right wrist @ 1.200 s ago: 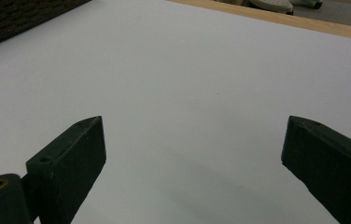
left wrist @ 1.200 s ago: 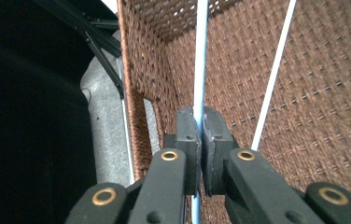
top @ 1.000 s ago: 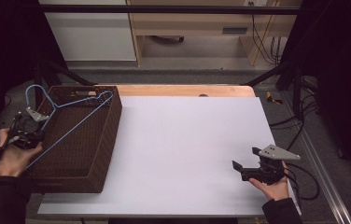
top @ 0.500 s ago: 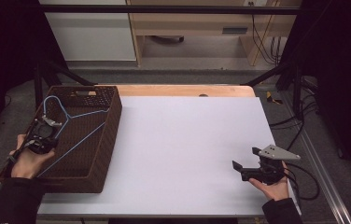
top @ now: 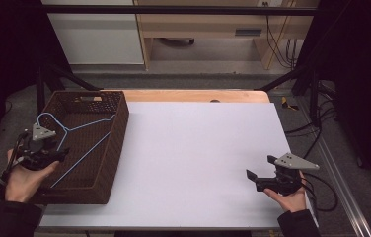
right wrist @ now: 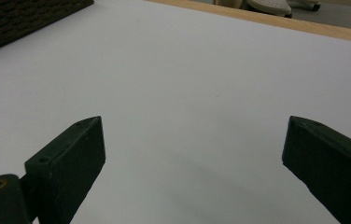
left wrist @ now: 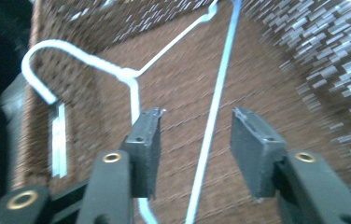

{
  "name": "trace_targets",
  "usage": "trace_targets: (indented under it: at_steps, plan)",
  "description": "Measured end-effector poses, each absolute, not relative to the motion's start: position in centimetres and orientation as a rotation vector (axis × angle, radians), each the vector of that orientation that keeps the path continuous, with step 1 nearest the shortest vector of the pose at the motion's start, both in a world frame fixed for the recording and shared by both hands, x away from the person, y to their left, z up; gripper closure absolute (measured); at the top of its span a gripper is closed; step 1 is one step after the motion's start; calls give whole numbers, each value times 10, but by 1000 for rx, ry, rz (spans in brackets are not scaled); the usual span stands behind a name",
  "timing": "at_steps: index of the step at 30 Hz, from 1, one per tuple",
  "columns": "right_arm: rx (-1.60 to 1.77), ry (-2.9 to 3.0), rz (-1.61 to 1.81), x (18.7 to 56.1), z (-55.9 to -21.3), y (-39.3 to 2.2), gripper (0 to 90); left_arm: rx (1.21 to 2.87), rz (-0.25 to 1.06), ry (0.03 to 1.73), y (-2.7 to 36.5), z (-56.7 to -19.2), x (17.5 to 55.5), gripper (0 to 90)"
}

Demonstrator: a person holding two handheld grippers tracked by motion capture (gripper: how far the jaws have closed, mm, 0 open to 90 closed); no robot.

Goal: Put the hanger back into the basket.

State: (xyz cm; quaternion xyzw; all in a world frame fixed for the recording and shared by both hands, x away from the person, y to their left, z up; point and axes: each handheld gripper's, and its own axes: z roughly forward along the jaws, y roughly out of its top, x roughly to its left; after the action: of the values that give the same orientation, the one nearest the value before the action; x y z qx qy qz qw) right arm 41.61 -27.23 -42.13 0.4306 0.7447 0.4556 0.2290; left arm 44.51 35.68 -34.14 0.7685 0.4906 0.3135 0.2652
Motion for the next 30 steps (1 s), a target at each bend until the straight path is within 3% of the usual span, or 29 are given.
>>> trace_targets:
  at_steps: [3,19,30]
  plan:
    - [1185,2047,1250,416,-422,-272,66,2018,823,1264,347,-339,439,369]
    - [1178,2028,1272,415,-419,-275,63,1866,618,917,274,-342,415,154]
    - [1166,2014,1287,413,-418,-276,61,1845,526,837,236,-369,408,132]
